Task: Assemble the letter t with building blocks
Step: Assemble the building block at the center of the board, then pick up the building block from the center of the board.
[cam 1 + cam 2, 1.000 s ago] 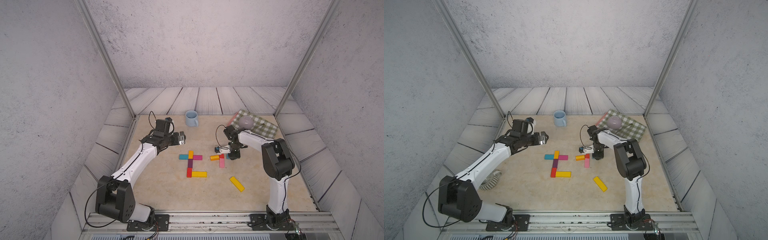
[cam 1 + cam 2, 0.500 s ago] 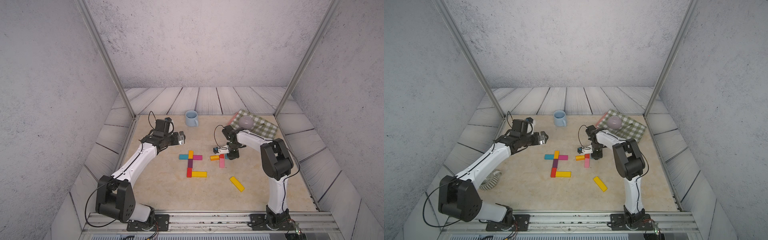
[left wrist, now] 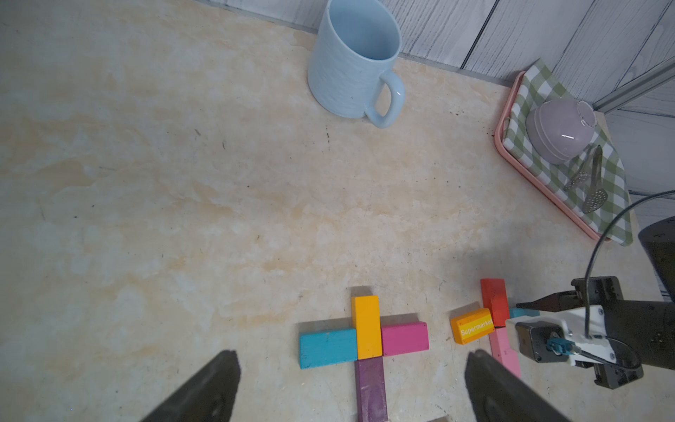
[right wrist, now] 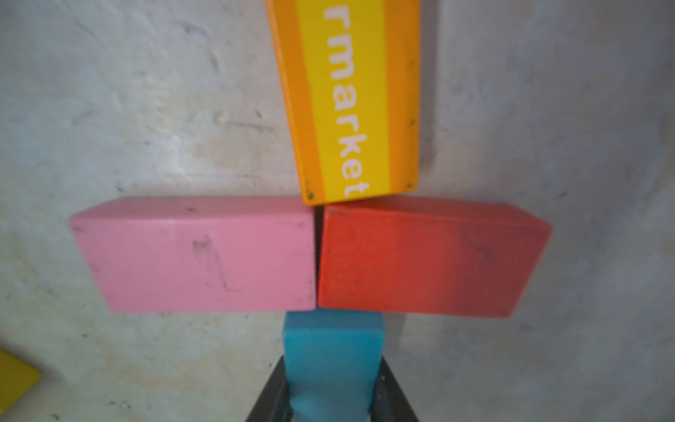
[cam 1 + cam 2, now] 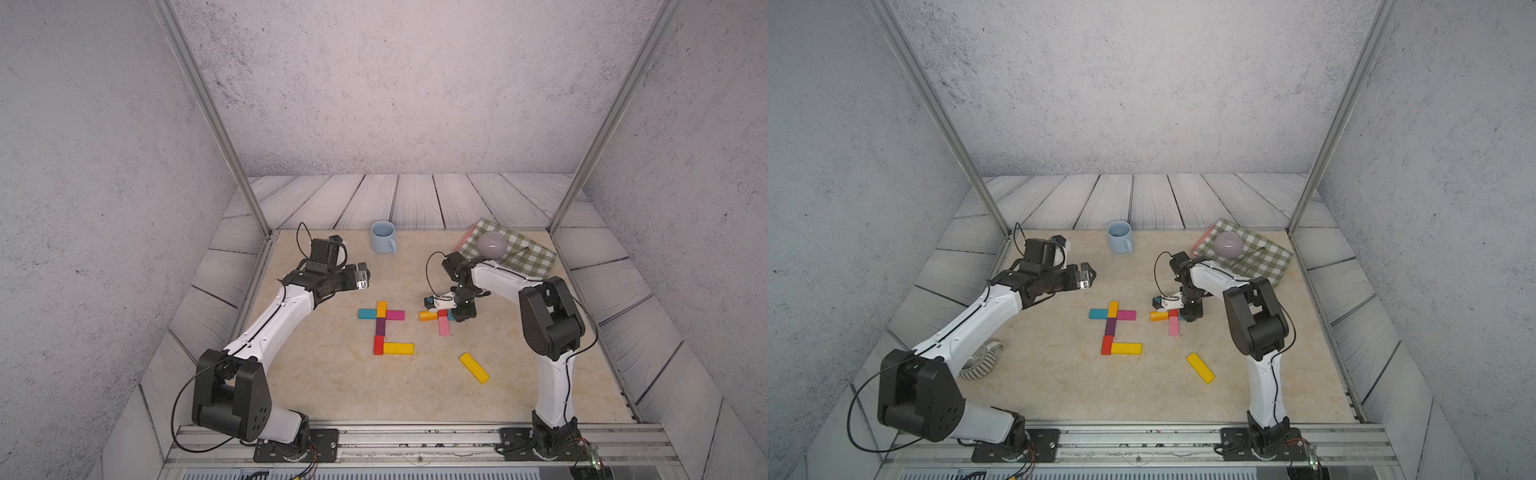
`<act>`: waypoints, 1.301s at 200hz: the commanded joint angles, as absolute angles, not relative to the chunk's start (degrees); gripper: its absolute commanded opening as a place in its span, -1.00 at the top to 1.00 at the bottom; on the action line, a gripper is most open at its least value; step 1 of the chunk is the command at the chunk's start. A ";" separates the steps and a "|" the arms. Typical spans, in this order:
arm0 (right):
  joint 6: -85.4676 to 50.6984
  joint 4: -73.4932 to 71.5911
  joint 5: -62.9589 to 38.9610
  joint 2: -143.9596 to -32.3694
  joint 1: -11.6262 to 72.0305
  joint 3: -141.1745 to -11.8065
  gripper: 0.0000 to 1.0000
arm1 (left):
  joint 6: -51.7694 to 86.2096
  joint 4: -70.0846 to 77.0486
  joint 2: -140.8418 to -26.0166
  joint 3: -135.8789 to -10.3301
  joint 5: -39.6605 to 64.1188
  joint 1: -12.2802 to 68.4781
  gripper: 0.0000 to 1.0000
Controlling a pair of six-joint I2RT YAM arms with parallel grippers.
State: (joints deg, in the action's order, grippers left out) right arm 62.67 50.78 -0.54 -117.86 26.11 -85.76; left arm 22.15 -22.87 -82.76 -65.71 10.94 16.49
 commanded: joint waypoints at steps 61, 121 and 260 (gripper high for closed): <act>61.72 52.35 2.86 -120.16 26.43 -85.34 0.07 | 22.37 -22.06 -83.32 -65.22 11.26 15.97 -0.99; 54.00 47.58 2.56 -116.31 26.01 -85.11 -0.71 | 22.30 -22.19 -83.23 -65.30 11.09 15.91 -0.99; 14.26 36.91 -5.75 -78.15 33.98 -52.19 -0.73 | 22.06 -22.72 -82.88 -65.65 11.50 15.91 -0.99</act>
State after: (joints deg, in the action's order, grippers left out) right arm 24.36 37.30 -4.62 -80.29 32.12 -55.81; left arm 22.13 -22.92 -82.76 -65.71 10.94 16.45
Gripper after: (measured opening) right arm 0.868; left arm 0.993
